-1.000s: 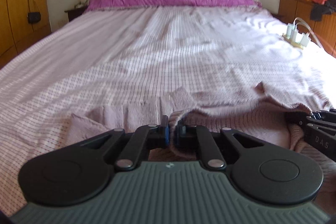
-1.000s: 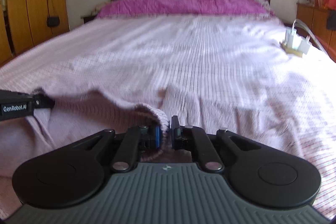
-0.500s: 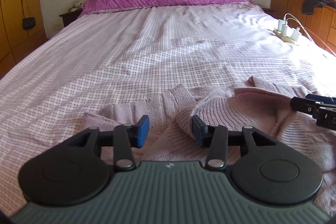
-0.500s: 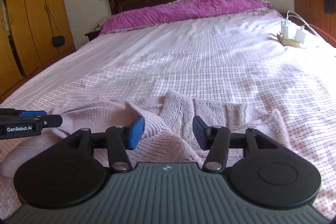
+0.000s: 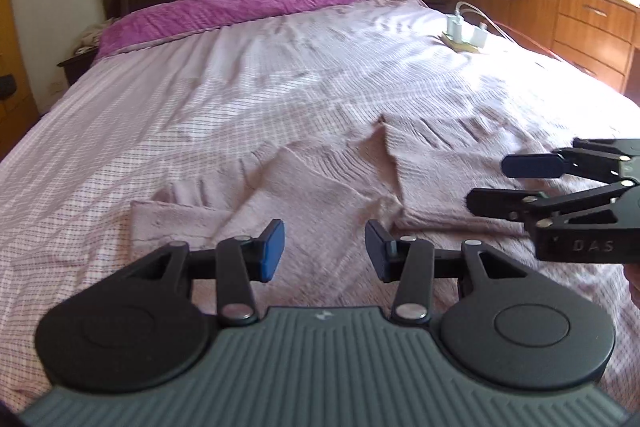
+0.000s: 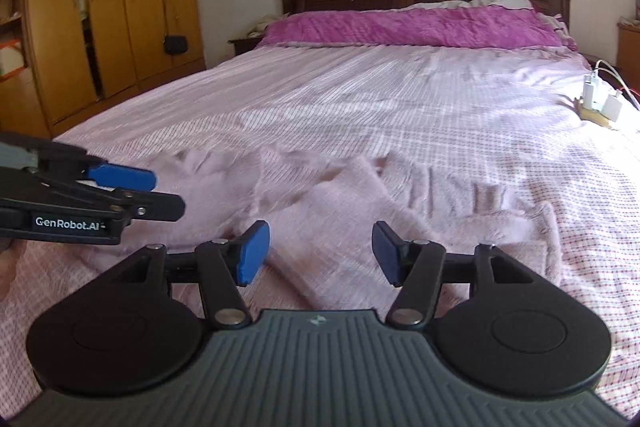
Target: Fold small clothes
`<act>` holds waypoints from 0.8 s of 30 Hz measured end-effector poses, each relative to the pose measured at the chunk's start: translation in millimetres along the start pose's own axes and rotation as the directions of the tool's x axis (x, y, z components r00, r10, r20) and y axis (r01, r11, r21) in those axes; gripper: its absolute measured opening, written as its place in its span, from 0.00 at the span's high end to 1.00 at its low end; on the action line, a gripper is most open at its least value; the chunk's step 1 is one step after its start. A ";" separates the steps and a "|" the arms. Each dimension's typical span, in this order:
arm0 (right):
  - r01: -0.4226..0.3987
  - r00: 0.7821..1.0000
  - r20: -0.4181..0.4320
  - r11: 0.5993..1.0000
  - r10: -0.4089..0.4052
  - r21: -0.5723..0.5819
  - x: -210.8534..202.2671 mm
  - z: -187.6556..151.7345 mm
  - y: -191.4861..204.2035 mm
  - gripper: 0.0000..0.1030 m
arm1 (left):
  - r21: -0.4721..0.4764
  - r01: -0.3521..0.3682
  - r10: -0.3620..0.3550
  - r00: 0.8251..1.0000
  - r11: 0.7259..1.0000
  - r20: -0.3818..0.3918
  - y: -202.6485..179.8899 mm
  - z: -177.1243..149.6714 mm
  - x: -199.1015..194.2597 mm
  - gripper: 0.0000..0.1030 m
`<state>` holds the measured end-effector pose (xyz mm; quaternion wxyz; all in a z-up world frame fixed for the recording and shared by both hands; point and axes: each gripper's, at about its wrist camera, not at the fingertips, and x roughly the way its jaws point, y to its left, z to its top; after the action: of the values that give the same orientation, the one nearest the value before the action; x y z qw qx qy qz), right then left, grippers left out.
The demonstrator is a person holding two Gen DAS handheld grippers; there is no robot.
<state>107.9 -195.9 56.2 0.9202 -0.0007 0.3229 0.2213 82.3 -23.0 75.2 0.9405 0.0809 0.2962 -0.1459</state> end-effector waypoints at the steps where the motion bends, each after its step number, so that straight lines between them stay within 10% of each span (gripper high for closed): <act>1: -0.004 1.000 -0.007 1.000 0.004 -0.011 0.9 -2.8 2.9 0.37 | 0.010 0.004 -0.004 1.000 1.000 -0.005 -2.2 -2.7 1.5 0.55; 10: 0.007 0.999 -0.037 0.999 -0.008 -0.038 17.8 -23.7 9.1 0.39 | 0.052 0.020 -0.018 0.999 0.998 -0.040 -9.9 -23.6 26.1 0.55; 13: 0.036 0.999 -0.022 0.999 -0.037 -0.040 20.5 -26.2 8.3 0.57 | 0.072 -0.002 0.003 1.000 0.997 -0.008 -10.6 -27.5 29.8 0.59; 15: 0.049 0.999 -0.012 0.998 -0.049 -0.036 20.0 -24.8 5.8 0.75 | 0.064 -0.012 0.012 1.000 0.998 -0.004 -8.0 -26.6 30.1 0.90; 17: 0.053 0.999 0.004 0.998 -0.052 -0.030 16.2 -20.9 1.3 0.91 | 0.021 -0.003 0.003 1.000 1.000 0.005 0.5 -22.3 27.1 0.90; 24: 0.167 0.980 0.113 0.986 -0.166 -0.005 -4.7 11.6 -34.6 0.93 | -0.053 -0.135 0.139 0.985 0.989 0.102 46.6 5.7 12.2 0.90</act>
<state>125.7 -227.3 63.2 0.9522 -0.0221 0.2678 0.1455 109.9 16.9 75.8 0.9642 0.0716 0.2432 -0.0780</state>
